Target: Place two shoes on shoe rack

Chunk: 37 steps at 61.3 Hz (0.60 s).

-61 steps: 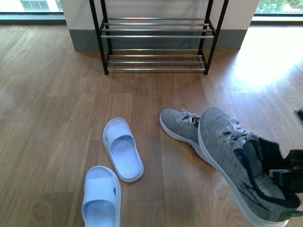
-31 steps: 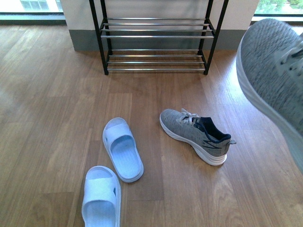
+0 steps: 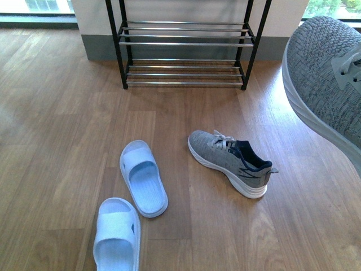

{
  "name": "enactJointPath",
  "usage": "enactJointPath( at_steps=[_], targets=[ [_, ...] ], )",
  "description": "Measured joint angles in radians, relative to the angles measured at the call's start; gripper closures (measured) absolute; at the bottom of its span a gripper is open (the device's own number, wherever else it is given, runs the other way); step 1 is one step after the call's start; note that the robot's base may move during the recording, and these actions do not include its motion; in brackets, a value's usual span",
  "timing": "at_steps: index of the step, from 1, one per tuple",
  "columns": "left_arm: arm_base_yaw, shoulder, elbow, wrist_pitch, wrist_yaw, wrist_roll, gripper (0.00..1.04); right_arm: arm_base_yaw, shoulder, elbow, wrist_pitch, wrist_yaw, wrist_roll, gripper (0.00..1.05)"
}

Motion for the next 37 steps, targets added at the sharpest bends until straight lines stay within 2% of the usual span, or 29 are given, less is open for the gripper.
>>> enactJointPath(
  at_steps=[37],
  targets=[
    [0.000,0.000,0.000,0.000,0.004,0.000,0.09,-0.001,0.000,0.000,-0.002,0.013,0.001,1.03]
  ],
)
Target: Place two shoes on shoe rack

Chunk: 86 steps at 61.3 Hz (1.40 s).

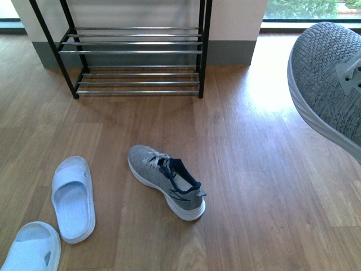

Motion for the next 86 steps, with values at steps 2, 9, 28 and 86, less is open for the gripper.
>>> enactJointPath(
  at_steps=[2,9,28,86],
  targets=[
    [0.000,0.000,0.000,0.000,0.000,0.000,0.09,-0.001,0.002,0.000,0.000,0.002,0.000,1.03],
    [0.000,0.000,0.000,0.000,0.000,0.000,0.09,-0.002,0.002,0.000,0.000,0.006,0.000,1.03],
    [-0.225,0.685,0.148,0.014,-0.327,-0.288,0.09,-0.002,0.001,0.000,0.000,-0.003,0.000,1.03],
    [-0.463,2.509,1.277,0.085,-0.127,-0.811,0.09,-0.002,0.001,0.000,0.000,-0.002,0.000,1.03]
  ],
)
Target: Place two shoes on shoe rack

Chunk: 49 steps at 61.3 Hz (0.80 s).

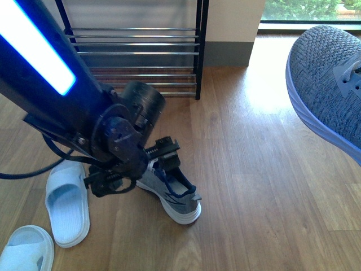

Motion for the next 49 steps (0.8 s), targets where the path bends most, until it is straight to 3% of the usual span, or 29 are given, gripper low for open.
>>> enactJointPath(
  at_steps=[17,49],
  targets=[
    [-0.043,0.124,0.092,-0.026,-0.031,-0.068,0.09,0.000,0.000,0.000,0.000,0.000,0.000,1.03],
    [-0.039,0.294,0.323,-0.153,-0.099,-0.142,0.09,0.000,0.000,0.000,0.000,0.000,0.000,1.03]
  ],
)
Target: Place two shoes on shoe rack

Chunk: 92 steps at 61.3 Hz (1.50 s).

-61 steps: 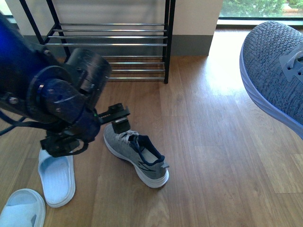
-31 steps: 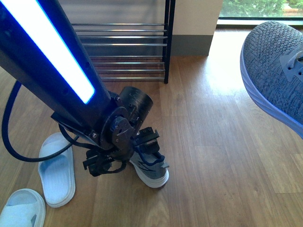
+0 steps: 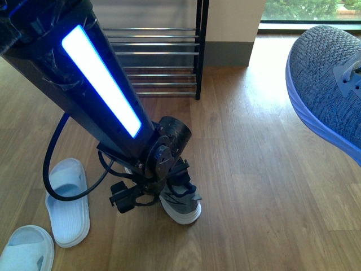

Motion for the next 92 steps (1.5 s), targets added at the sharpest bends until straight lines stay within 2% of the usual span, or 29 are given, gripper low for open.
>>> enactJointPath(
  at_steps=[3,8,9,29,40,50,63,81,92],
  targets=[
    [0.001,0.011,0.015,-0.010,-0.006,-0.004,0.10,0.000,0.000,0.000,0.000,0.000,0.000,1.03],
    [0.001,0.025,0.037,-0.021,-0.008,-0.006,0.21,0.000,0.000,0.000,0.000,0.000,0.000,1.03],
    [0.001,0.029,0.046,-0.026,-0.010,-0.006,0.26,0.000,0.000,0.000,0.000,0.000,0.000,1.03],
    [-0.003,0.048,0.080,-0.038,-0.016,0.002,0.73,0.000,0.000,0.000,0.000,0.000,0.000,1.03],
    [-0.004,0.048,0.074,-0.043,-0.051,0.045,1.03,0.000,0.000,0.000,0.000,0.000,0.000,1.03],
    [-0.006,0.025,0.021,-0.025,-0.103,0.113,1.03,0.000,0.000,0.000,0.000,0.000,0.000,1.03],
    [0.004,-0.133,-0.179,0.059,-0.145,0.172,1.03,0.000,0.000,0.000,0.000,0.000,0.000,1.03],
    [0.029,-0.576,-0.515,0.193,-0.169,0.218,1.03,0.000,0.000,0.000,0.000,0.000,0.000,1.03],
    [0.062,-0.884,-0.743,0.233,-0.143,0.280,1.03,0.000,0.000,0.000,0.000,0.000,0.000,1.03]
  ],
)
